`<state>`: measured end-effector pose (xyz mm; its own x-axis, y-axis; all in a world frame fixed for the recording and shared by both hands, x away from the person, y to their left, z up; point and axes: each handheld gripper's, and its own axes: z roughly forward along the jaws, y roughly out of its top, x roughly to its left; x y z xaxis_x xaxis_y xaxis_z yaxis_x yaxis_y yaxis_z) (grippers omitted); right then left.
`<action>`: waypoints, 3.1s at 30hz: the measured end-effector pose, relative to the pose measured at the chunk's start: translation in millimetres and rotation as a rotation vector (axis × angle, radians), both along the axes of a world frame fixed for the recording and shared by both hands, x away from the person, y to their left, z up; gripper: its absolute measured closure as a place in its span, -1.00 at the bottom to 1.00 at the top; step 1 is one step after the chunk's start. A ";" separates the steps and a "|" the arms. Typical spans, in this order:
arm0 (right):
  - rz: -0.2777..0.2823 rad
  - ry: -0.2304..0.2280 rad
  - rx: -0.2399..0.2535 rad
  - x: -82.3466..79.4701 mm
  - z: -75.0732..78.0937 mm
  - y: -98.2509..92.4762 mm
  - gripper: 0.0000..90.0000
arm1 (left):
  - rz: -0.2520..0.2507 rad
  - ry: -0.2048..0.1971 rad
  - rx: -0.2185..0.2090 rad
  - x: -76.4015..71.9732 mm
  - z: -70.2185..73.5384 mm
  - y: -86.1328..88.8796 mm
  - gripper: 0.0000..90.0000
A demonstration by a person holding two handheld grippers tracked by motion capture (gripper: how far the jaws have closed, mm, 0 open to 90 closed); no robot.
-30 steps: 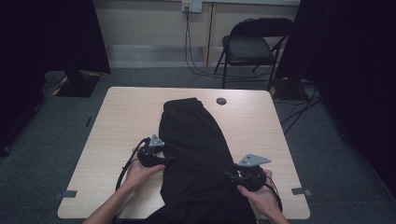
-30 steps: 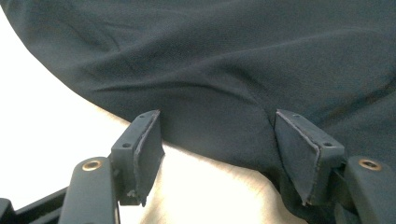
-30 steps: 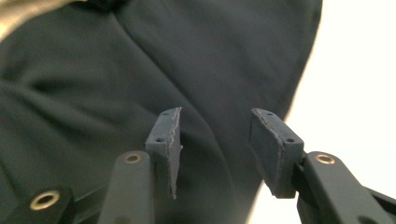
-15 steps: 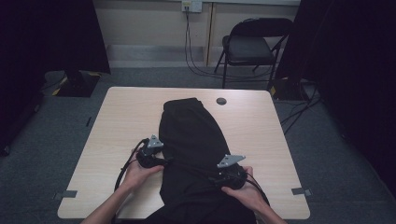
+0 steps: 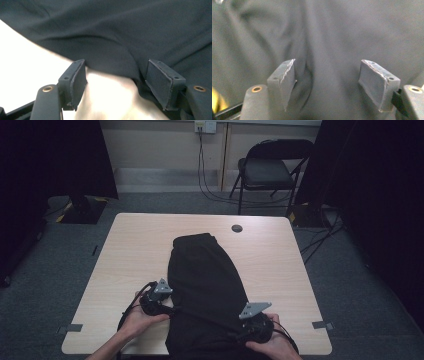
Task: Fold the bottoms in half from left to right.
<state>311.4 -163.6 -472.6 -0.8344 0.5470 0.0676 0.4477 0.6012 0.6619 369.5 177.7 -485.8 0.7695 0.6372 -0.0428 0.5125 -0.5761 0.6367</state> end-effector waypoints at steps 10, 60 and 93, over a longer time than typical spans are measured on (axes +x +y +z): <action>-0.132 -0.113 0.054 99.9 8.8 44.7 -0.08 | 0.060 -0.099 -0.105 26.5 20.1 -6.1 0.16; -0.358 -0.055 0.058 194.6 -13.0 58.2 -0.28 | 0.021 -0.054 -0.047 29.3 -4.7 -14.7 -0.02; -0.239 -0.059 0.064 142.3 -21.3 49.5 0.68 | 0.169 -0.004 -0.146 63.3 -2.5 -6.3 -0.23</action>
<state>453.7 -114.1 -493.9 -0.6857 0.7251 0.0634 0.5313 0.4391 0.7245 432.7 171.4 -488.3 0.6523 0.7447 -0.1409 0.5914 -0.3838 0.7092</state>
